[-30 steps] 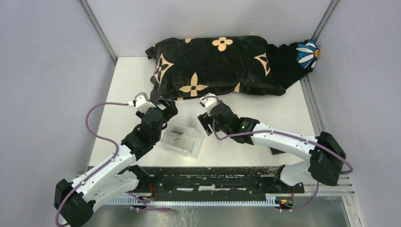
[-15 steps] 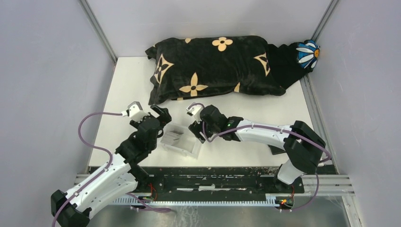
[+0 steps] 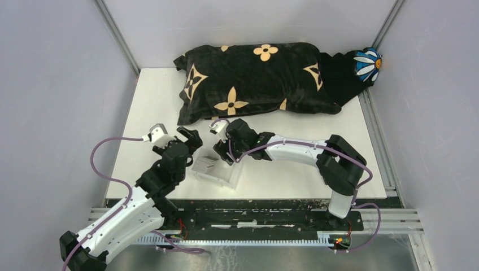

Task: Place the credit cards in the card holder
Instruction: Move the storage box to the center of the board.

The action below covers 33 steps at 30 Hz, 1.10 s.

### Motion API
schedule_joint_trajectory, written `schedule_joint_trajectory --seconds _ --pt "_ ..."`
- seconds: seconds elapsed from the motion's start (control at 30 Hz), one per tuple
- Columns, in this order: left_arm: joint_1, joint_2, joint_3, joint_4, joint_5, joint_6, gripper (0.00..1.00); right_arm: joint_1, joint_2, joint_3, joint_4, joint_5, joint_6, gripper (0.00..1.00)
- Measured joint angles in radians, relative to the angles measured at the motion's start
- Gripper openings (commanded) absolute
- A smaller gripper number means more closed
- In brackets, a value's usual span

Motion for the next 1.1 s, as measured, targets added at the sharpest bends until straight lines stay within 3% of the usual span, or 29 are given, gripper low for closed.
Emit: schedule_joint_trajectory --seconds 0.13,0.33,0.47,0.7,1.07,1.1 --pt "0.000 -0.001 -0.009 0.000 0.000 0.000 0.97 -0.015 0.052 0.017 0.000 -0.031 -0.005 0.64" --pt "0.000 0.003 -0.012 0.003 0.000 0.000 0.97 -0.066 0.109 0.047 0.004 -0.107 0.000 0.36" --pt "0.000 0.020 -0.027 0.013 0.000 0.000 0.97 -0.088 0.124 0.064 0.005 -0.135 -0.003 0.24" --pt "0.000 0.069 -0.044 0.029 -0.003 0.000 0.99 -0.103 0.130 0.069 0.016 -0.083 0.037 0.05" --pt "0.000 0.134 -0.085 0.164 0.043 -0.004 1.00 -0.103 0.130 0.063 0.044 0.130 0.140 0.01" --pt "0.000 0.134 -0.091 0.171 0.050 -0.013 0.96 -0.103 0.130 0.062 0.045 0.149 0.145 0.01"
